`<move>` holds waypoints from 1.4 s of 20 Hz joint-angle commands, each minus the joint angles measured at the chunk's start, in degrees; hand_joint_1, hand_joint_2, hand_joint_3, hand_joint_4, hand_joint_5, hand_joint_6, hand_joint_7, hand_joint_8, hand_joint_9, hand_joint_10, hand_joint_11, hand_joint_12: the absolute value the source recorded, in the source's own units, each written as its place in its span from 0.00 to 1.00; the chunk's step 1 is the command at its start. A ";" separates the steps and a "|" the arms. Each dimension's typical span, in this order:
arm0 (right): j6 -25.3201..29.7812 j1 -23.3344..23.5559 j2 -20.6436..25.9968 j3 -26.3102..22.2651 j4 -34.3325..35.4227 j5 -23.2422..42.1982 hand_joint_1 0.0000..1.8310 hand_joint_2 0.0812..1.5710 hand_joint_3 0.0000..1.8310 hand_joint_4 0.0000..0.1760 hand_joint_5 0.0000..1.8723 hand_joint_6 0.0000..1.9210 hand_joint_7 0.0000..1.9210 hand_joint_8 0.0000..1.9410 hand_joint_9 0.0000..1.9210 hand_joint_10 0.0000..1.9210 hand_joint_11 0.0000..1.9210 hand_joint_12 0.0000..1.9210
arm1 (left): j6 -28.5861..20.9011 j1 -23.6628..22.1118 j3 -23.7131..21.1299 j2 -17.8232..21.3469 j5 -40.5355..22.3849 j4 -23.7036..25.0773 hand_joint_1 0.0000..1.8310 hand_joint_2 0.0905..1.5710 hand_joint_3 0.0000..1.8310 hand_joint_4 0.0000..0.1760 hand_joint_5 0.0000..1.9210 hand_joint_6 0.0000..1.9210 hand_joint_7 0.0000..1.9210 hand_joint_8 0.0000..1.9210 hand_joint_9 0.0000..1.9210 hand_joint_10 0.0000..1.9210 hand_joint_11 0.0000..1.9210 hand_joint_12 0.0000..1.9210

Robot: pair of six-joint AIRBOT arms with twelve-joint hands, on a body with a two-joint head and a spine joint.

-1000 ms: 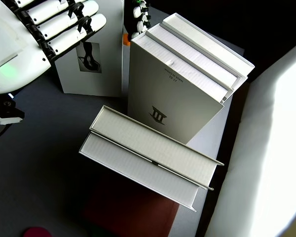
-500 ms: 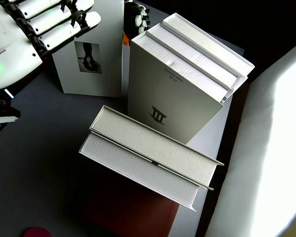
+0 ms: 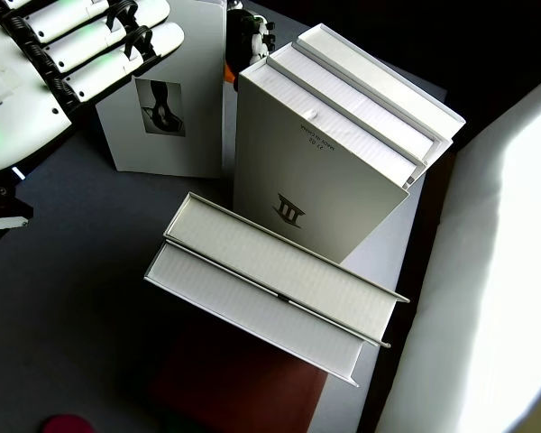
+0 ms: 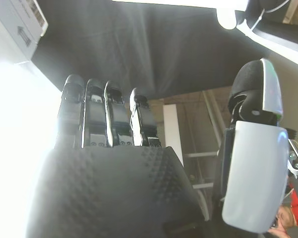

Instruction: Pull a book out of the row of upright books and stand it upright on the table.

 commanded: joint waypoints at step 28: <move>-12.77 -12.02 4.32 -3.17 25.03 16.99 0.51 0.50 0.00 0.91 0.00 0.00 0.00 0.00 0.00 0.00 0.00 0.20 | -0.61 -1.60 -0.21 2.81 -6.69 -2.76 0.46 0.47 0.00 0.59 0.05 0.01 0.07 0.00 0.21 0.00 0.00 0.76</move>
